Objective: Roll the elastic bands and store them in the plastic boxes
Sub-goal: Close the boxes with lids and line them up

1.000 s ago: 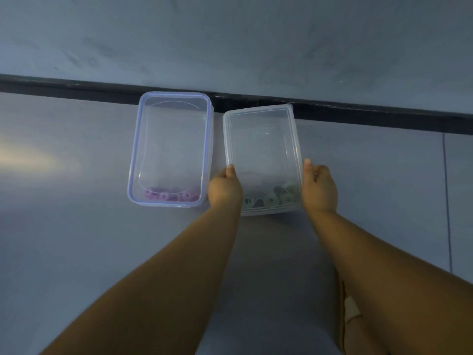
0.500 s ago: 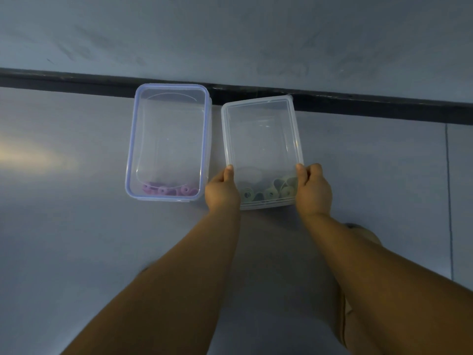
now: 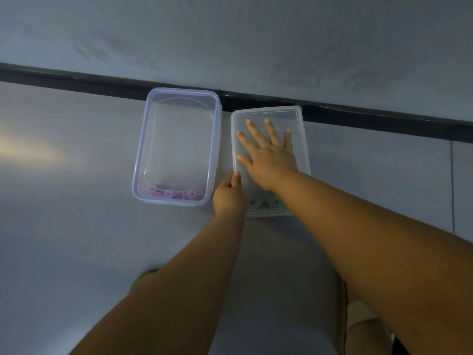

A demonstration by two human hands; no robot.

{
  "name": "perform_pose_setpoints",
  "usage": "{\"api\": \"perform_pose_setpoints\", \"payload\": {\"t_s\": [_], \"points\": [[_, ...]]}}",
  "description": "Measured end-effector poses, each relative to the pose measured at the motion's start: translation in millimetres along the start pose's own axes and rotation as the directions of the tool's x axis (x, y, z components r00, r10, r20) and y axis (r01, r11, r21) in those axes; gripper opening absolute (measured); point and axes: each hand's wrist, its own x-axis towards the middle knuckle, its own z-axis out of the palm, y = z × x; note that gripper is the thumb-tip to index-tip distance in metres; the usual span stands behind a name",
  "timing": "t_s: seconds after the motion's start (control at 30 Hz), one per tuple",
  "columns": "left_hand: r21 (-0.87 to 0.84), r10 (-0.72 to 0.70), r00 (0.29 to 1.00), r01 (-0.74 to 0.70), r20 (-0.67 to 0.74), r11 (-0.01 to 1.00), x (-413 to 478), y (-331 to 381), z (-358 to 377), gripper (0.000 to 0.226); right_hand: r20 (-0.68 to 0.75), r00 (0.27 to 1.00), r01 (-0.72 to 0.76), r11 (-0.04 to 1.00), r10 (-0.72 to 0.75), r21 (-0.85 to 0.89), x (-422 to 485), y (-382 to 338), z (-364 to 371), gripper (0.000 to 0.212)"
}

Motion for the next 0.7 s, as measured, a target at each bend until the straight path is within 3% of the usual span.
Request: {"api": "perform_pose_setpoints", "payload": {"t_s": [0.23,0.33,0.43,0.5,0.57,0.63,0.7], "points": [[-0.015,-0.014,0.999,0.014,0.035,1.000,1,1,-2,0.037,0.100,0.995,-0.016,1.000,0.017,-0.014,5,0,-9,0.055],[0.008,-0.041,0.998,0.041,0.049,0.999,-1,5,-3,0.038,0.161,0.987,0.006,0.998,-0.016,0.063,5,2,-16,0.058],[-0.005,-0.134,0.989,0.135,0.065,0.991,-3,2,-6,0.042,0.002,1.000,-0.022,0.967,0.023,0.256,-8,12,-15,0.060],[-0.060,-0.248,0.966,0.253,0.073,0.966,-11,-3,-12,0.040,-0.184,0.963,-0.122,0.928,0.196,0.351,-27,20,-7,0.059],[-0.139,-0.377,0.920,0.390,0.112,0.910,-24,-14,-18,0.033,-0.232,0.872,-0.296,0.841,0.431,0.452,-48,28,6,0.058],[-0.245,-0.464,0.869,0.494,0.173,0.834,-36,-24,-19,0.026,-0.070,0.762,-0.455,0.609,0.644,0.649,-64,35,20,0.054],[-0.333,-0.471,0.854,0.520,0.220,0.787,-41,-31,-17,0.024,0.108,0.691,-0.516,0.383,0.715,0.766,-71,37,32,0.043]]}}
